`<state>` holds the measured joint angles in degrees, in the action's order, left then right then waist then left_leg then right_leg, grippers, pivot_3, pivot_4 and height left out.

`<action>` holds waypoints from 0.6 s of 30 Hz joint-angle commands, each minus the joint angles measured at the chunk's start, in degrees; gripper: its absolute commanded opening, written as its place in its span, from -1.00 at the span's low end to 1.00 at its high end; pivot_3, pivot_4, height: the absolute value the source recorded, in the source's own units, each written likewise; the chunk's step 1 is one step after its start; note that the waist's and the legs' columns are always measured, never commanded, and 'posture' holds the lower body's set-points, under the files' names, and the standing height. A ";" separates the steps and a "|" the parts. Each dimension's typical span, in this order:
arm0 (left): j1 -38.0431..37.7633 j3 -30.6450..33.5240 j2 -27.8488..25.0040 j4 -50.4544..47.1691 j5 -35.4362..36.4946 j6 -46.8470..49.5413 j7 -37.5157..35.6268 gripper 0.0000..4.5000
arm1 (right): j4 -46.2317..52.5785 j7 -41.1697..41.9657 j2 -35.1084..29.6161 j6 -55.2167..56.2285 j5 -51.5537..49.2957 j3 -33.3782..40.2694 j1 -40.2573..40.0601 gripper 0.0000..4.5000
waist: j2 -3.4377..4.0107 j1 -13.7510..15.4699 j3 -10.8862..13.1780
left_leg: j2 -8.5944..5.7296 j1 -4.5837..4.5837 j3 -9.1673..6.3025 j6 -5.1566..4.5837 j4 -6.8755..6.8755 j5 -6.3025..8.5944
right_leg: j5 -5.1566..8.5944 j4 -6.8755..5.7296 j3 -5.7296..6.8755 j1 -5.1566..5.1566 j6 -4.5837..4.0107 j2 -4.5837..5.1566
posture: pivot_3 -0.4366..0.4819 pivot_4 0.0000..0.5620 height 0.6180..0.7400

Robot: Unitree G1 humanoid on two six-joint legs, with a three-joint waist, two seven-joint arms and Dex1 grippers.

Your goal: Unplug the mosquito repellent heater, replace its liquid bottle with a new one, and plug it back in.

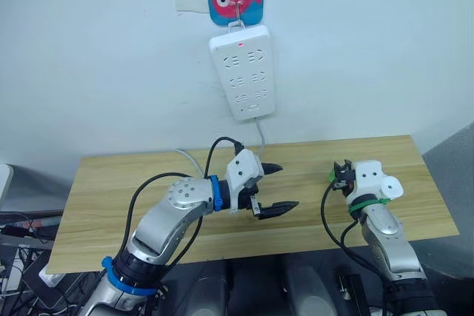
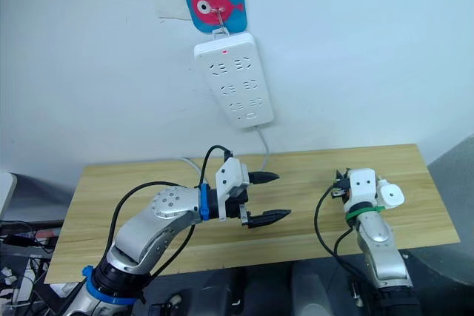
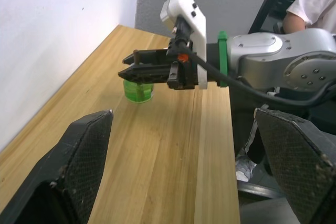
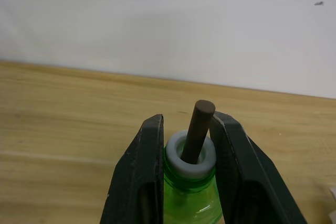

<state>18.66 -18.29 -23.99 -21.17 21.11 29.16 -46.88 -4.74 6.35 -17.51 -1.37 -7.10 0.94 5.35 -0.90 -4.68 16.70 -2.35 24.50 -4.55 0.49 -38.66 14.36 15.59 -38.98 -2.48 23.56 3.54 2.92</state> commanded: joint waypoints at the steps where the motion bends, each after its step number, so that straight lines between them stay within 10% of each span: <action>1: 0.26 -0.41 0.01 -1.08 -0.82 -2.13 -0.62 1.00 | -0.91 0.84 0.10 3.13 1.40 1.16 0.33 -0.61 | 0.00 0.00 0.00 | 0.00 0.00 0.00 0.00 0.00 0.00 | 0.00 0.00 0.00 0.00 0.00 0.00 | -0.22 0.14 1.00; 18: 0.39 -0.45 -0.25 -0.92 -1.99 -2.62 -1.30 1.00 | -14.99 1.88 0.45 11.02 3.50 2.21 5.19 -0.61 | 0.00 -0.05 0.09 | 0.00 -0.02 0.02 0.00 0.00 0.00 | 0.00 0.00 -0.01 -0.02 0.00 0.00 | -0.19 0.18 1.00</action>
<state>18.73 -18.32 -24.40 -21.08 19.02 27.75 -47.88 -19.46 8.12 -17.31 7.59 -3.47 1.47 10.26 -0.89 -4.73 16.79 -2.36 24.48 -4.53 0.49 -38.65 14.36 15.59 -38.98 -2.49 23.55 3.54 2.92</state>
